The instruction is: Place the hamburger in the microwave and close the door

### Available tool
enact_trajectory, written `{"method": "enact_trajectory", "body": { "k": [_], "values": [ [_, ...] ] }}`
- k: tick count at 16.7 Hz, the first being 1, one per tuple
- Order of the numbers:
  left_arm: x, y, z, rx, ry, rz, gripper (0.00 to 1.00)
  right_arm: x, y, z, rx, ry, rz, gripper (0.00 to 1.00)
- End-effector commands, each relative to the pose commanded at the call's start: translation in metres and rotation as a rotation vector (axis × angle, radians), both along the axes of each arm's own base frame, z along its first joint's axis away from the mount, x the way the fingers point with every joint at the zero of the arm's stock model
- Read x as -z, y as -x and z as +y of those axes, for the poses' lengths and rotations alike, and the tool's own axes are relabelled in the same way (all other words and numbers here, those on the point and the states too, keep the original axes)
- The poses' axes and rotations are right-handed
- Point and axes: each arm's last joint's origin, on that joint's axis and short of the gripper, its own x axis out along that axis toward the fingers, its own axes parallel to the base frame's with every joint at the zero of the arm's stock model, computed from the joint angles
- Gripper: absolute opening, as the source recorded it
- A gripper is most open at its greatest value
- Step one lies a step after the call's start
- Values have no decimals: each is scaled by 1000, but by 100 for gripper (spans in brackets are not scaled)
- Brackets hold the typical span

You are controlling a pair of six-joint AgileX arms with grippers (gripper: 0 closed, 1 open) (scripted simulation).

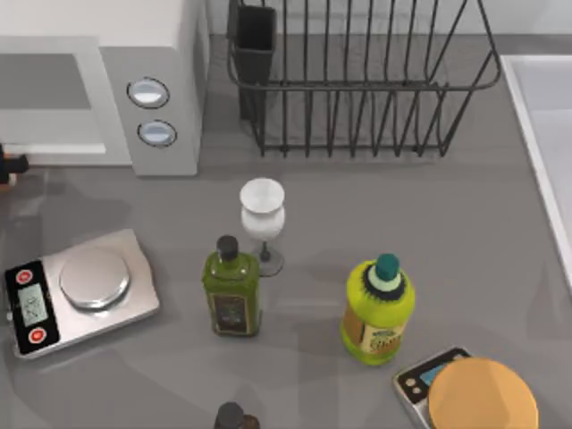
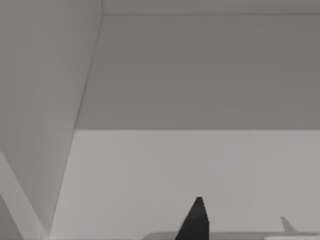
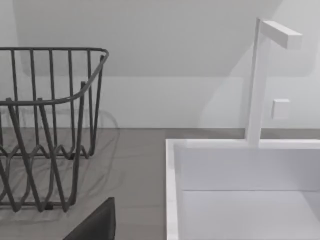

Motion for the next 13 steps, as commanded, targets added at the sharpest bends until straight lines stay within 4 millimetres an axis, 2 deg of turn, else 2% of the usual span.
{"method": "enact_trajectory", "body": {
  "k": [4,13],
  "values": [
    [0,0,0,0,0,0,98,0,0,0,0,0,0,100],
    [0,0,0,0,0,-1,100,0,0,0,0,0,0,100]
  ]
}}
